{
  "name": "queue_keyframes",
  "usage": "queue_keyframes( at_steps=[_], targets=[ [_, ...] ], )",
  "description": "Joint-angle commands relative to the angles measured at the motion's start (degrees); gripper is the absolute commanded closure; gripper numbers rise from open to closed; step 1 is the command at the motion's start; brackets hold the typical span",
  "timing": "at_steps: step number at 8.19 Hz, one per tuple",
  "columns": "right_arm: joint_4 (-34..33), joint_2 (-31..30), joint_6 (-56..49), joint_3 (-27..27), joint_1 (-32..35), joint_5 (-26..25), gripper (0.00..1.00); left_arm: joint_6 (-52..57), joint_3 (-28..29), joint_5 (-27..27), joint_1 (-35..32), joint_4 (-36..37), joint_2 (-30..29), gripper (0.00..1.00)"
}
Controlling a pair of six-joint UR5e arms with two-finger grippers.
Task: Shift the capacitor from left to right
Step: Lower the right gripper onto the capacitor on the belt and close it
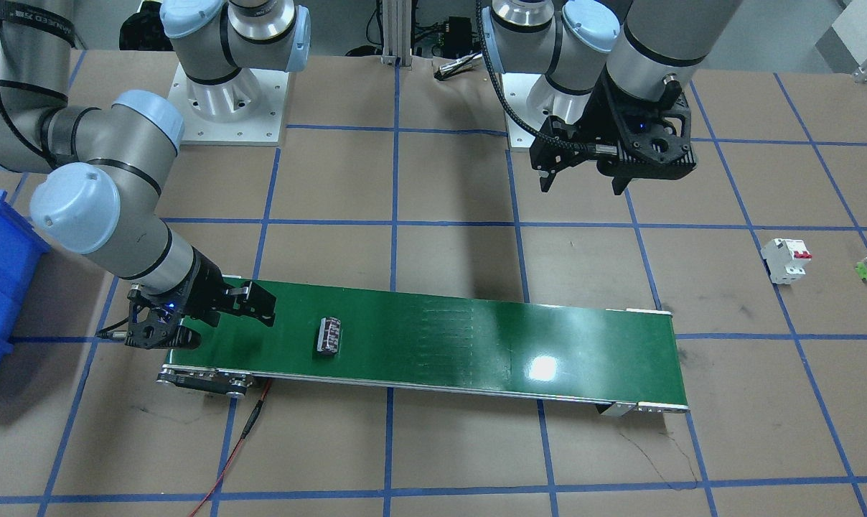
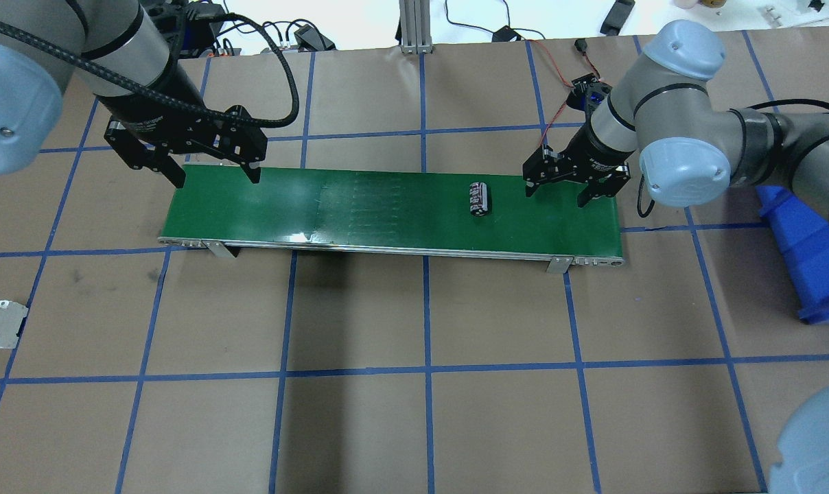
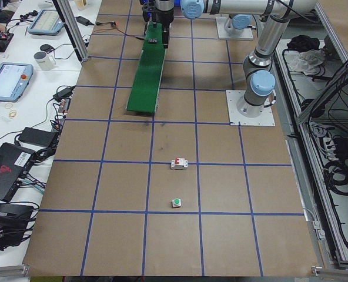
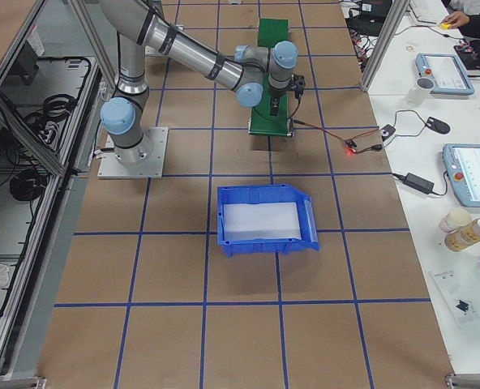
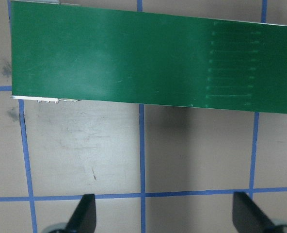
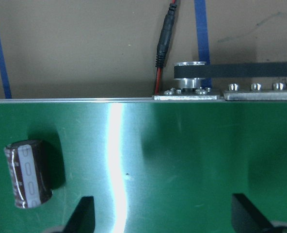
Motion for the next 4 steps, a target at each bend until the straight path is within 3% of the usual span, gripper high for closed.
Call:
queue_keyframes(
  at_steps=[1,4],
  targets=[
    [-0.6,0.2,3.7,-0.1,2.3,0.2,0.00,0.0,0.0,0.0,0.0,0.0,-0.1,0.00],
    [-3.4,0.7,4.8,-0.1,3.5,0.0,0.01,0.0,0.0,0.0,0.0,0.0,-0.1,0.00]
  ],
)
